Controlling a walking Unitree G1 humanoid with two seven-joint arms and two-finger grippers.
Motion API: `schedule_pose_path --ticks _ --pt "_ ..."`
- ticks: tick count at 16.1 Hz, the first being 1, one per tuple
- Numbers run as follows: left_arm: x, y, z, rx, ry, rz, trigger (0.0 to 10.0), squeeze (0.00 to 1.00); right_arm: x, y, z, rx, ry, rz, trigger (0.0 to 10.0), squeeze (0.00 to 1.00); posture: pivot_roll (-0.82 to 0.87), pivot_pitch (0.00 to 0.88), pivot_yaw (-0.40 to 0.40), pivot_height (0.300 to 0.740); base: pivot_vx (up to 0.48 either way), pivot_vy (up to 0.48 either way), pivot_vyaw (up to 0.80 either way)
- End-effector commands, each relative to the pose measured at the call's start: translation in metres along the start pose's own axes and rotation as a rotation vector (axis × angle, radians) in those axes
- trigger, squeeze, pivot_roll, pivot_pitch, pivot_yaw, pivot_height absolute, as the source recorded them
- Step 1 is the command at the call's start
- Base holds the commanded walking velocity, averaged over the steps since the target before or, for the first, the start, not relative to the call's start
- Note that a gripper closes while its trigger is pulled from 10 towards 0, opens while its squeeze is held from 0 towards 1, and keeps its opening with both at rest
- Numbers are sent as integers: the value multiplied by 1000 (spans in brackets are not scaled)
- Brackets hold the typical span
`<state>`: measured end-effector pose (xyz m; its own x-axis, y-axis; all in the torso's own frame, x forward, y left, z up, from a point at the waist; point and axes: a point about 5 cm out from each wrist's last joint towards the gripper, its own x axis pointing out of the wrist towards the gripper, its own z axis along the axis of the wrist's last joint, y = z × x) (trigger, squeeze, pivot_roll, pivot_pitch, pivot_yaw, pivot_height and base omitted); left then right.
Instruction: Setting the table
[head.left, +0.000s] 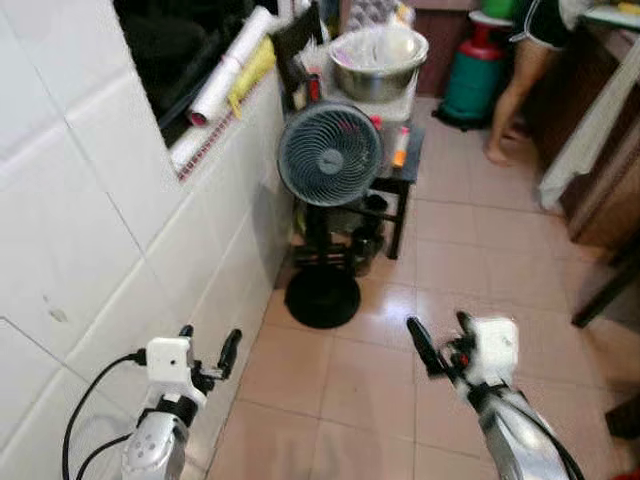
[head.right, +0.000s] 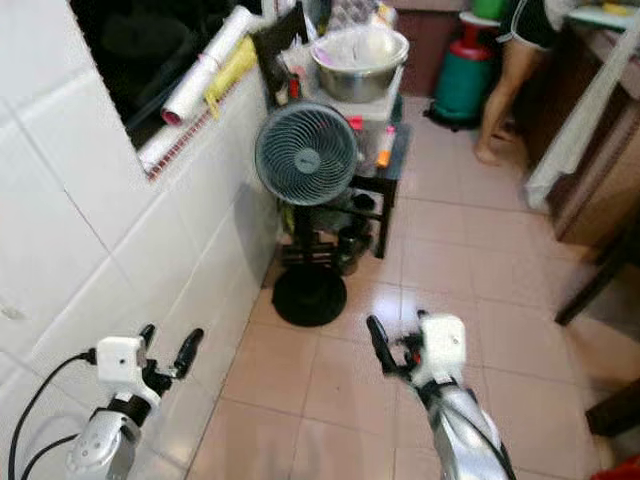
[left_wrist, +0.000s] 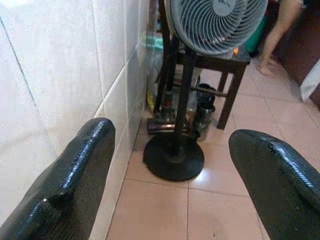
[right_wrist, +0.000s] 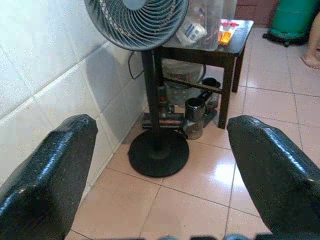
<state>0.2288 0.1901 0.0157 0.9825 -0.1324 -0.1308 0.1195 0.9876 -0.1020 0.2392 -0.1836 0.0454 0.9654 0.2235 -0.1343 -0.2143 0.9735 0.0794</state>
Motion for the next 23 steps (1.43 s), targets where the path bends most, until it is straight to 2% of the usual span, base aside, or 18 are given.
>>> schedule_pose_path --ticks 1,3,7,8,9,10,11,14,20,23 --pt "0 1 3 16 4 -14 10000 0 -2 4 3 8 -4 6 10000 0 -34 0 91 740 0 0 0" --pt "1 2 5 24 12 -27 10000 0 -14 11 -2 50 10 -38 10000 0 -42 0 121 740 0 0 0" --pt "2 3 8 68 31 -41 10000 0 -17 20 -1 78 8 -74 10000 0 -48 0 138 740 0 0 0" --pt "2 3 8 73 37 -37 10000 0 -17 21 1 74 10 -78 10000 0 -49 0 135 740 0 0 0" --pt "5 -1 10 38 28 -61 10000 0 -15 26 8 14 -17 -71 10000 0 -47 0 111 740 0 0 0" --pt "5 -1 10 38 28 -61 10000 0 -15 26 8 14 -17 -71 10000 0 -47 0 111 740 0 0 0" --pt "7 -3 12 1 13 -34 10000 0 -12 25 12 -17 -32 -81 10000 0 -44 0 94 740 0 0 0" --pt "9 -7 12 -13 -10 -13 10000 0 -7 21 14 -23 -30 -93 10000 0 -45 0 74 740 0 0 0" --pt "22 -15 20 -32 -31 -16 10000 0 -1 20 20 -39 -17 -83 10000 0 -52 0 63 740 0 0 -743" --pt "23 -17 22 -25 -40 -41 10000 0 -2 21 19 -41 -13 -81 10000 0 -62 0 63 740 0 0 -800"
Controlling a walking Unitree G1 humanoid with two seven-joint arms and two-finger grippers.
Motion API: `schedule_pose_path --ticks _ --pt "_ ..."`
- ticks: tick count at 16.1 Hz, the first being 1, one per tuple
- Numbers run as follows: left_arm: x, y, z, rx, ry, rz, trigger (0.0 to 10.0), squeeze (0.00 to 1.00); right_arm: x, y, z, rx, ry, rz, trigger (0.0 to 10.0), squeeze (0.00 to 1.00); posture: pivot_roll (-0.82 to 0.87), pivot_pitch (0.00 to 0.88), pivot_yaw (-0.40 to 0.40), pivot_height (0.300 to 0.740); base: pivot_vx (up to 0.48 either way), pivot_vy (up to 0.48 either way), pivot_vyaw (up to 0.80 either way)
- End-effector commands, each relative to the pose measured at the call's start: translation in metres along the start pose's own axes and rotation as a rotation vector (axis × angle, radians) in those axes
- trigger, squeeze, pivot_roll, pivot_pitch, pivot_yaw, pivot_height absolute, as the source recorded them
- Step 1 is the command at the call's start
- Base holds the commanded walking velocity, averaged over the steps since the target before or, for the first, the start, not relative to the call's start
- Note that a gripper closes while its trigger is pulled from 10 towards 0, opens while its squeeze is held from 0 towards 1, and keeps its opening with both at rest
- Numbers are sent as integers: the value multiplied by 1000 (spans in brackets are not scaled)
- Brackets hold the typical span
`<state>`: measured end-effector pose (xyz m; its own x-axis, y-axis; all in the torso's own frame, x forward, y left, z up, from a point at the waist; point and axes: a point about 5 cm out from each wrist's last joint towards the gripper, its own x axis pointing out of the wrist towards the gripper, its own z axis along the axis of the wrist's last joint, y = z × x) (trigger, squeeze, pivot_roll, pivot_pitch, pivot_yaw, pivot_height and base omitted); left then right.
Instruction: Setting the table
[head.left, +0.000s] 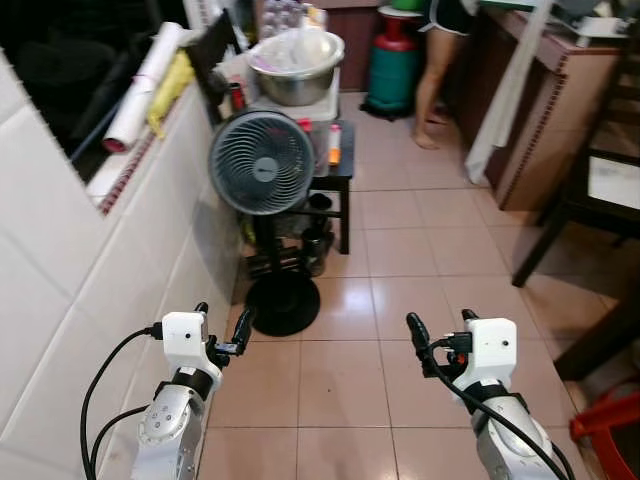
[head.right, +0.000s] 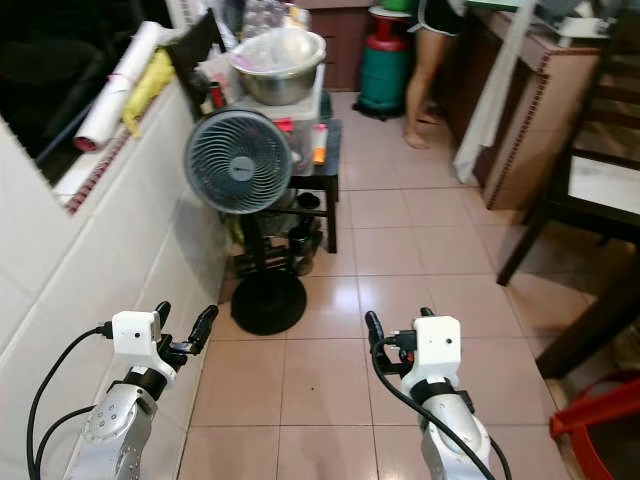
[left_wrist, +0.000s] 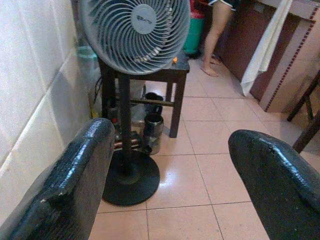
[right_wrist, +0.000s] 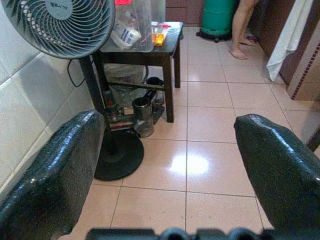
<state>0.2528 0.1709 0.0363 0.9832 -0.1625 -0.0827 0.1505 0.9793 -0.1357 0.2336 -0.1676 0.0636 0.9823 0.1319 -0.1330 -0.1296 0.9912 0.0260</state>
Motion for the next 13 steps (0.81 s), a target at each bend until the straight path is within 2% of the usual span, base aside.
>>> schedule_pose_path --ticks 1,4,13 --pt "0 1 0 -2 7 -11 10000 0 1 3 3 0 -6 13 10000 0 -64 0 64 740 0 0 -800" --pt "1 0 1 -4 10 -32 10000 0 0 4 2 0 2 13 10000 0 -68 0 69 740 0 0 -800" --pt "-5 -8 -3 -5 28 -81 10000 0 0 6 0 4 16 16 10000 0 -61 0 72 740 278 0 -800"
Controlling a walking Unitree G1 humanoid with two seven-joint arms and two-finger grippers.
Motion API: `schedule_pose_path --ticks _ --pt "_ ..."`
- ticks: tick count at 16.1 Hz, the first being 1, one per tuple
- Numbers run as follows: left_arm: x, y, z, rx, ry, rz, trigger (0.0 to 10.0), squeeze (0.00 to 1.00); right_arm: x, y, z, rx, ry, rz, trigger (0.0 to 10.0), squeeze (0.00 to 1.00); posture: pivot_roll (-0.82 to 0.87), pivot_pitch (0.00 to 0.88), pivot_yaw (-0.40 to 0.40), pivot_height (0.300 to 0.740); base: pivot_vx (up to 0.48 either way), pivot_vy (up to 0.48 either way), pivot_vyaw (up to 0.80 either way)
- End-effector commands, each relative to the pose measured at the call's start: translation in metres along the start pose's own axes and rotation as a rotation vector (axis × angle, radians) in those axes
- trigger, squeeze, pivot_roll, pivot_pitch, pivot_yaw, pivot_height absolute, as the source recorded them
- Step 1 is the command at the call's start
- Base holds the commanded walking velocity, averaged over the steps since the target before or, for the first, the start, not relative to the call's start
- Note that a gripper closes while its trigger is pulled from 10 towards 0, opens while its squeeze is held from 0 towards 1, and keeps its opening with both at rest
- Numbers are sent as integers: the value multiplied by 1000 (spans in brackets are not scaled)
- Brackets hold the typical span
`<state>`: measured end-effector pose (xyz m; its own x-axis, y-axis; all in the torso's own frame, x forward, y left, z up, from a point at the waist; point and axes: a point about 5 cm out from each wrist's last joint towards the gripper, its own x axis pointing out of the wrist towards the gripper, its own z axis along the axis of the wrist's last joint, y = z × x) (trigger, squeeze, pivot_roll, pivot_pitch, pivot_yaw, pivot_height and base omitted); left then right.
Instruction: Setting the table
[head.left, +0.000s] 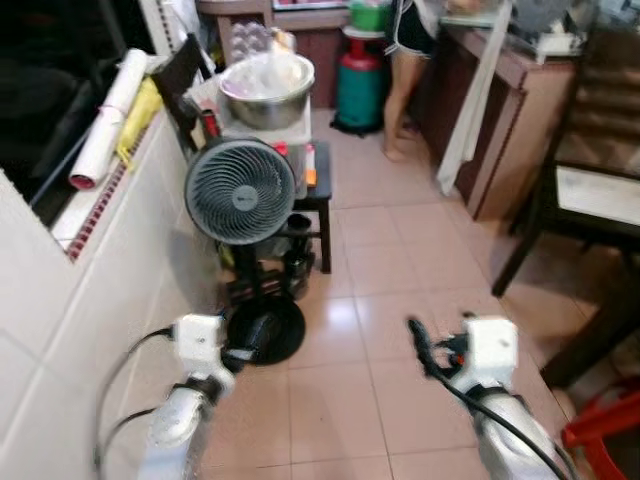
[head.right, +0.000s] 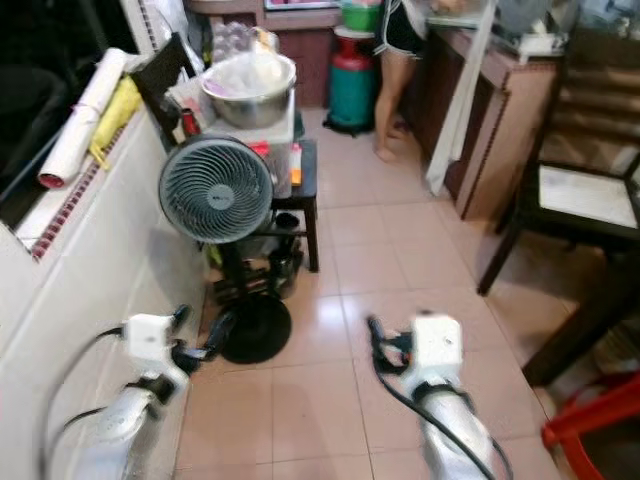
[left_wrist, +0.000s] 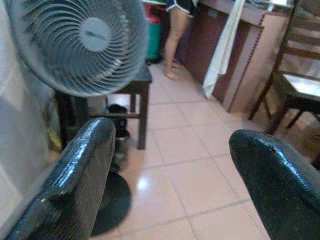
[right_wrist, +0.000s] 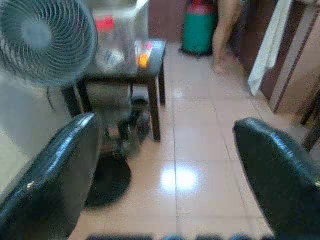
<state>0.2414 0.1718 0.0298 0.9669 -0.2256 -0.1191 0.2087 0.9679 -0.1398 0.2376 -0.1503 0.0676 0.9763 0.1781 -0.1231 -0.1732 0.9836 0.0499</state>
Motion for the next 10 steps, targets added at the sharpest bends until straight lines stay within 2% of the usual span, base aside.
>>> schedule_pose_path --ticks 1,10 --pt "5 -8 4 -6 -16 -24 10000 0 -6 -10 -4 -13 24 -30 10000 0 -61 0 72 740 304 0 -800" --pt "6 -9 4 1 -5 -45 10000 0 -7 -9 -4 -5 26 -36 10000 0 -66 0 78 740 315 0 -800"
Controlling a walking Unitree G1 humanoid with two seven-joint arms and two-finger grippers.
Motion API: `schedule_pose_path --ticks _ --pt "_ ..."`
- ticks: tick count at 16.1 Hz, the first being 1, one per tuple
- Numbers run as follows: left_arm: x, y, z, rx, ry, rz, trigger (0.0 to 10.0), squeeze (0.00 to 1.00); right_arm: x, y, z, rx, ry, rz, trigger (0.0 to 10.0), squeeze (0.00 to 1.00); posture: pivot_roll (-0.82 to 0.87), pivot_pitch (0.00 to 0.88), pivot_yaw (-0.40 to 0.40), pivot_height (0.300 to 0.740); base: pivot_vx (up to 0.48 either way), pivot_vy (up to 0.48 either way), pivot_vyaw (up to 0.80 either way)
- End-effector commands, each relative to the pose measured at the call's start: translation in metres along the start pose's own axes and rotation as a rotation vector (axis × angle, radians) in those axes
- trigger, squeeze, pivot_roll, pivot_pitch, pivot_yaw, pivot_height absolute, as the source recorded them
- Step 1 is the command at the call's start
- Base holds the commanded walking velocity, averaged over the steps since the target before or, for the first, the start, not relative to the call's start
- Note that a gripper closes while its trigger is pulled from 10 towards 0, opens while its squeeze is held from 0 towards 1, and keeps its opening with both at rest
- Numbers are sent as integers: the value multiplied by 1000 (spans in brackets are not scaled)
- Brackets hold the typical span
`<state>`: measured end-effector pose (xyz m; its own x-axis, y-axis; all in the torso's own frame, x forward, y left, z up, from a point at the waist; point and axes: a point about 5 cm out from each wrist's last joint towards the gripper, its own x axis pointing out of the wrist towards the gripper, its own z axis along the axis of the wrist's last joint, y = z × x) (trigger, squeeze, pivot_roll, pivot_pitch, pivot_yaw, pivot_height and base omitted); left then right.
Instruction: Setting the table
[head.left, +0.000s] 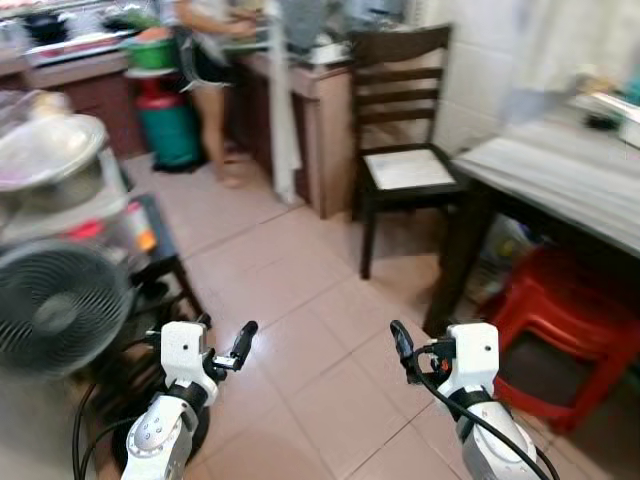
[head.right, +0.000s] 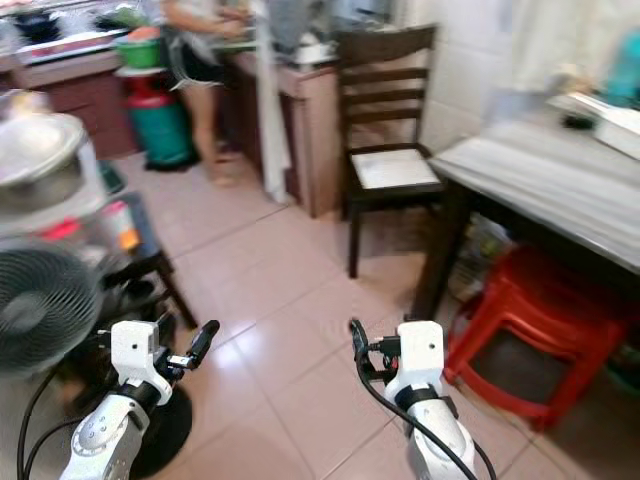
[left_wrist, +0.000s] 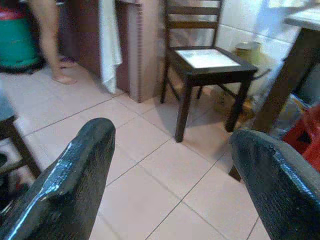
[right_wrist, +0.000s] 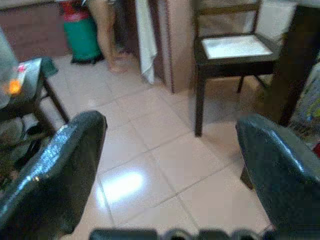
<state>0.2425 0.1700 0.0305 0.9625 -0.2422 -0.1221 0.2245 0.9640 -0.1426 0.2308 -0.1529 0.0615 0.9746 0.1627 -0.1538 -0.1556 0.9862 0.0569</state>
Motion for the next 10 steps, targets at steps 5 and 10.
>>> schedule_pose_path --ticks 5,10 --pt "5 -9 1 -1 -6 -31 10000 0 0 -7 5 -14 -9 -15 10000 0 -64 0 71 740 317 0 -800" --pt "7 -13 -1 -19 -12 -11 10000 0 2 -9 8 -30 -8 8 10000 0 -64 0 37 740 317 0 -800"
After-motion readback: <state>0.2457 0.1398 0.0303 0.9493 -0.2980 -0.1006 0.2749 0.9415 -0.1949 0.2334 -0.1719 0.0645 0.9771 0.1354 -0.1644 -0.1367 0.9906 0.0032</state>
